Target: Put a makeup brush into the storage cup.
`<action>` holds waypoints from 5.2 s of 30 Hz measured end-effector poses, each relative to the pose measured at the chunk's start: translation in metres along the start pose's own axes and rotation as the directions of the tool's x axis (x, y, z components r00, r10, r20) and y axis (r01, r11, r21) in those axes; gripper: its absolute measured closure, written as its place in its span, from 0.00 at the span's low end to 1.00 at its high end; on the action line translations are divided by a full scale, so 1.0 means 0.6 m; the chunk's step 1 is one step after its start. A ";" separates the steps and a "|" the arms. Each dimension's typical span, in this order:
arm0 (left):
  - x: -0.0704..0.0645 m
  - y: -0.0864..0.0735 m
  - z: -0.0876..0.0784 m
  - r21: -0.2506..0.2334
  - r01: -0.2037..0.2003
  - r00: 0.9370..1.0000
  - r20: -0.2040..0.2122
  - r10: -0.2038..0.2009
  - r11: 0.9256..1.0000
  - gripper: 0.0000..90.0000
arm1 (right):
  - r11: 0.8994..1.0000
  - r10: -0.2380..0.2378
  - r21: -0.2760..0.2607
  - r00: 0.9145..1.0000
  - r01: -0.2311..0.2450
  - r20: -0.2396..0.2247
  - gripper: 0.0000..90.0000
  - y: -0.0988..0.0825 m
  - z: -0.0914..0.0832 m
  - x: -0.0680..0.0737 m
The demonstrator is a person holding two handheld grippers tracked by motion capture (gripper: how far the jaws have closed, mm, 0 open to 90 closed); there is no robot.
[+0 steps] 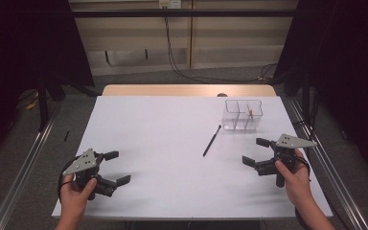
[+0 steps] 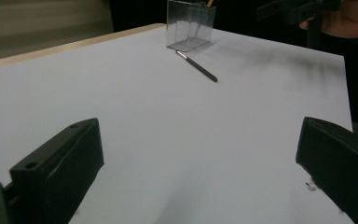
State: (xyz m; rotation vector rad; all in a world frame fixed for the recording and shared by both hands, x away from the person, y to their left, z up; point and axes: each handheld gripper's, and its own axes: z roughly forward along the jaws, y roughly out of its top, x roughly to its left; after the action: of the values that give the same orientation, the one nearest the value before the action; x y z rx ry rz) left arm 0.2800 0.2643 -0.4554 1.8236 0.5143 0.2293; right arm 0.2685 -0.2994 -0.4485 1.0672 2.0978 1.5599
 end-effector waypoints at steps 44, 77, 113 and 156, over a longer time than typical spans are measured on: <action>0.004 0.001 0.004 0.004 -0.006 1.000 0.012 0.006 1.000 0.01 | 0.998 -0.044 0.056 0.998 0.041 0.041 0.00 -0.050 -0.053 0.020; 0.002 0.001 0.002 0.009 -0.017 1.000 0.016 0.017 1.000 0.01 | 1.000 -0.030 0.008 0.997 0.030 0.065 0.00 -0.023 -0.030 0.028; 0.001 0.000 -0.003 -0.001 -0.009 1.000 0.012 0.009 1.000 0.01 | 0.998 -0.036 0.058 0.999 0.035 0.021 0.00 0.034 0.097 0.029; 0.005 -0.004 -0.002 0.006 -0.003 1.000 0.015 0.003 1.000 0.01 | 0.993 -0.023 0.117 0.999 0.020 0.024 0.00 0.065 0.195 0.019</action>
State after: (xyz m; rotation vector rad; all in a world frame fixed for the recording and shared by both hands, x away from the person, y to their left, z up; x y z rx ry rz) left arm 0.2816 0.2671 -0.4579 1.8311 0.5028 0.2161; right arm 0.3503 -0.2063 -0.4523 1.0932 2.1992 1.4212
